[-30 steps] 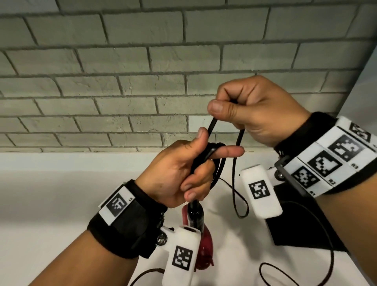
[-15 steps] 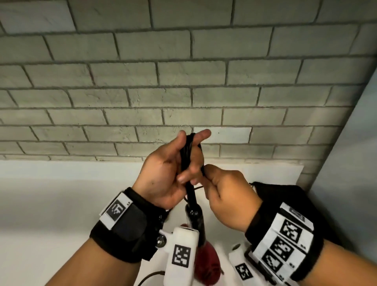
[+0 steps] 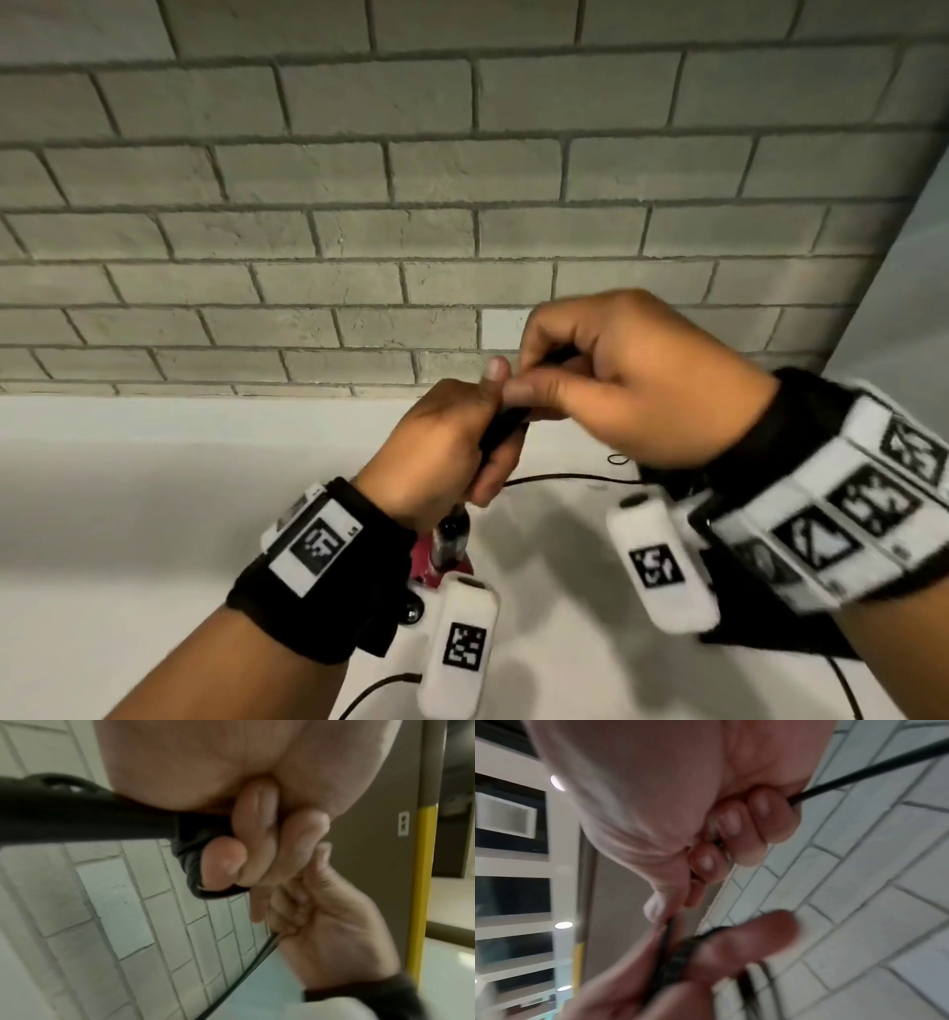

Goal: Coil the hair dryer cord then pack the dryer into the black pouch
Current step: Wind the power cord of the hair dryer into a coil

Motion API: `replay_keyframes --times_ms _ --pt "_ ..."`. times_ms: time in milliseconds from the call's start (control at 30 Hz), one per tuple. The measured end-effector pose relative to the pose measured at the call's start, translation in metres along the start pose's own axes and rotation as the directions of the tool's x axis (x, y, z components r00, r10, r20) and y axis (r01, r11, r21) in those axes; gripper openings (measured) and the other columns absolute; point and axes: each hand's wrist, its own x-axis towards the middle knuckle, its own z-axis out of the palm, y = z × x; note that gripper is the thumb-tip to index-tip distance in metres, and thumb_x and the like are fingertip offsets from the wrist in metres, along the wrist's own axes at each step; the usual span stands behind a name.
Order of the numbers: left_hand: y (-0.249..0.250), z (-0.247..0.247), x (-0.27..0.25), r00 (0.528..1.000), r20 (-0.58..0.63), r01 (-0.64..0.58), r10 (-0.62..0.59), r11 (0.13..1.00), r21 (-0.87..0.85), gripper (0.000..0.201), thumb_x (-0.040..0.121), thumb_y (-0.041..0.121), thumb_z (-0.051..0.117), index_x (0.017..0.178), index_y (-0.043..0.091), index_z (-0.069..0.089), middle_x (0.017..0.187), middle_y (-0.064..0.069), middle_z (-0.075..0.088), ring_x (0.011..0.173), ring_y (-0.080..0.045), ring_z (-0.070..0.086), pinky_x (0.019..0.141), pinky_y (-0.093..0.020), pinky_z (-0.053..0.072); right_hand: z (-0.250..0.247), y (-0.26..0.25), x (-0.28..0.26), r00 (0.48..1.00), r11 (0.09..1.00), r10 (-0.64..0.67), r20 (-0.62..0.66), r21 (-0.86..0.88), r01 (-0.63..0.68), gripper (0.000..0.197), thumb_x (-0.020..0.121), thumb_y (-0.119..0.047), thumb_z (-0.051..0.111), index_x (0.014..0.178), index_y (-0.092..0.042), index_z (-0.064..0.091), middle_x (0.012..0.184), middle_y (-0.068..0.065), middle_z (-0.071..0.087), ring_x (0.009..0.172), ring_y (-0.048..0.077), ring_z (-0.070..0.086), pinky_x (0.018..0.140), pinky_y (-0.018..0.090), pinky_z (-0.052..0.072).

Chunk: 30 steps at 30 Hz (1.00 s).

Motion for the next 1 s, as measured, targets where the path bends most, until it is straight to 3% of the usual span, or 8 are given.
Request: replay_keyframes --times_ms 133,267,400,600,700,800,900,1000 --pt "0.009 -0.013 0.001 0.989 0.131 -0.026 0.066 0.958 -0.286 0.069 0.09 0.052 0.034 0.096 -0.006 0.071 0.036 0.001 0.029 0.034 -0.013 0.022 0.041 -0.028 0.02 0.013 0.016 0.019 0.997 0.817 0.072 0.034 0.571 -0.079 0.015 0.089 -0.005 0.061 0.081 0.008 0.058 0.066 0.011 0.055 0.047 0.002 0.052 0.045 0.011 0.043" --pt "0.004 -0.016 -0.003 0.984 0.157 -0.012 0.086 0.908 -0.42 0.071 0.089 0.046 0.041 0.111 -0.021 0.056 0.035 0.006 0.031 0.033 -0.015 0.017 0.041 -0.031 0.019 0.037 0.028 0.015 0.99 0.661 0.139 0.02 0.742 -0.108 0.014 0.087 -0.008 0.06 0.085 0.006 0.063 0.055 -0.011 0.056 0.038 -0.001 0.043 0.041 0.01 0.034" --pt "0.007 -0.023 0.001 0.995 -0.026 -0.094 0.093 0.861 -0.499 0.068 0.093 0.049 0.036 0.119 -0.011 0.058 0.035 0.006 0.031 0.031 -0.009 0.024 0.042 -0.029 0.022 0.069 0.036 -0.013 0.982 0.892 0.186 0.016 0.417 -0.176 0.02 0.097 -0.009 0.052 0.104 -0.009 0.071 0.053 -0.026 0.062 0.053 -0.008 0.057 0.058 0.008 0.041" --pt "-0.003 -0.02 0.009 0.983 -0.136 -0.173 0.122 0.866 -0.47 0.052 0.098 0.037 0.038 0.13 -0.001 0.052 0.057 0.001 0.038 0.046 -0.013 0.03 0.054 -0.027 0.037 0.091 0.024 -0.03 0.968 0.983 0.152 0.201 -0.132 -0.127 0.017 0.098 -0.02 0.044 0.082 -0.02 0.046 0.064 -0.005 0.048 0.056 0.02 0.048 0.055 0.032 0.04" --pt "-0.013 -0.017 0.014 0.966 -0.21 -0.212 0.151 0.929 -0.305 0.046 0.097 0.034 0.04 0.126 0.001 0.052 0.06 0.001 0.044 0.051 -0.015 0.04 0.062 -0.031 0.04 0.078 0.016 -0.028 0.96 0.991 0.13 0.247 -0.042 -0.124 0.026 0.099 -0.025 0.045 0.073 -0.022 0.045 0.06 -0.006 0.047 0.053 0.016 0.045 0.056 0.032 0.041" --pt "-0.018 -0.015 0.015 0.947 -0.223 -0.247 0.233 0.968 -0.036 0.042 0.098 0.033 0.04 0.094 -0.004 0.059 0.061 0.004 0.052 0.063 -0.012 0.055 0.072 -0.03 0.044 0.066 0.016 -0.026 0.94 0.97 0.166 0.298 0.12 -0.209 0.027 0.099 -0.024 0.046 0.072 -0.023 0.051 0.059 -0.005 0.054 0.049 0.008 0.046 0.057 0.031 0.044" --pt "-0.015 -0.015 0.018 0.941 -0.204 -0.262 0.271 0.963 0.069 0.032 0.098 0.032 0.039 0.079 0.014 0.058 0.068 -0.001 0.057 0.078 -0.009 0.059 0.079 -0.025 0.044 0.056 0.019 -0.027 0.928 0.912 0.211 0.308 0.278 -0.3 0.027 0.1 -0.024 0.044 0.076 -0.024 0.057 0.053 -0.005 0.051 0.048 0.01 0.043 0.055 0.033 0.042" --pt "-0.015 -0.015 0.018 0.944 -0.179 -0.242 0.278 0.95 0.197 0.035 0.098 0.031 0.038 0.075 0.015 0.058 0.069 -0.007 0.061 0.087 0.013 0.056 0.082 -0.012 0.039 0.048 0.016 -0.026 0.937 0.943 0.189 0.295 0.212 -0.257 0.03 0.099 -0.027 0.045 0.072 -0.028 0.057 0.058 0.0 0.049 0.055 0.016 0.044 0.059 0.042 0.046"
